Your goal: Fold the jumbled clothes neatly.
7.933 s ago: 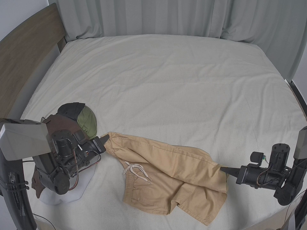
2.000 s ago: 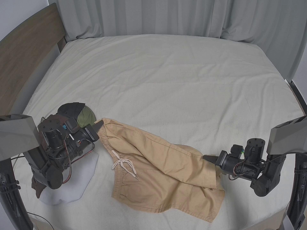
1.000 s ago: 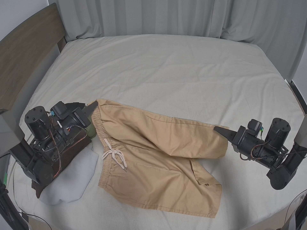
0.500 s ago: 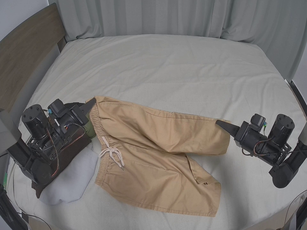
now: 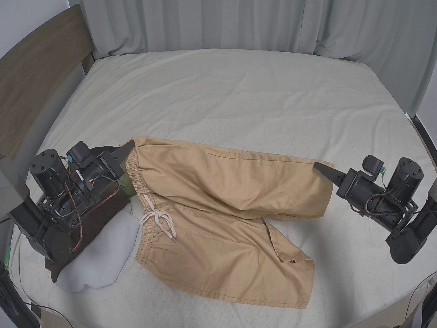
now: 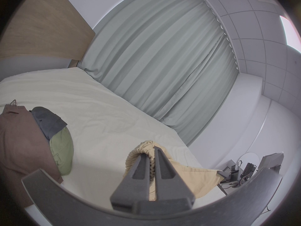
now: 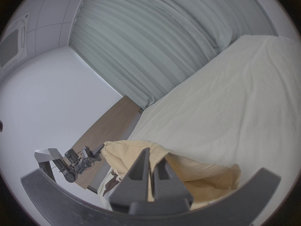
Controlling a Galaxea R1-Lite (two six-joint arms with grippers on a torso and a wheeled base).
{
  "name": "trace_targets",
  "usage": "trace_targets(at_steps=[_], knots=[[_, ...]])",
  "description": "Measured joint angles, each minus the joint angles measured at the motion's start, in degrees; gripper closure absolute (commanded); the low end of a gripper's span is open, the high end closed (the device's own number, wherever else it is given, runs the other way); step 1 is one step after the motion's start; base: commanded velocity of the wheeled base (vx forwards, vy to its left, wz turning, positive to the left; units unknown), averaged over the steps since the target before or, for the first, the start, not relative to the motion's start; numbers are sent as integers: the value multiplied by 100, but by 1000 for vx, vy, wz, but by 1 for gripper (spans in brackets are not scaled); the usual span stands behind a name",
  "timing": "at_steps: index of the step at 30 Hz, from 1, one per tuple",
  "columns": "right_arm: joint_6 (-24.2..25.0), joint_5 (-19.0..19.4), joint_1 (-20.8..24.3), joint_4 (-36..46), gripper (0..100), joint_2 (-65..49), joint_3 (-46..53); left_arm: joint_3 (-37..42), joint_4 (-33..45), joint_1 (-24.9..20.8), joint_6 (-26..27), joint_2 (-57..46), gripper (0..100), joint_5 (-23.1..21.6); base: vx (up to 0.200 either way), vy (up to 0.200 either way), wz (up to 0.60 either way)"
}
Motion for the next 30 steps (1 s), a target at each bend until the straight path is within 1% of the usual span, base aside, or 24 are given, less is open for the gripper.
trace_targets(at_steps=[9, 13, 19, 30], knots=[[-339, -9, -138, 0, 100, 9, -61, 11, 0, 48, 473, 66, 100, -22, 0, 0, 0], [-416, -9, -157, 0, 100, 9, -69, 11, 2, 48, 479, 88, 100, -22, 0, 0, 0], [-662, -15, -212, 0, 100, 20, -78, 9, 0, 55, 489, 107, 100, -22, 0, 0, 0], [-1248, -63, -391, -2, 100, 99, -144, 0, 0, 56, 552, 143, 100, -24, 0, 0, 0]])
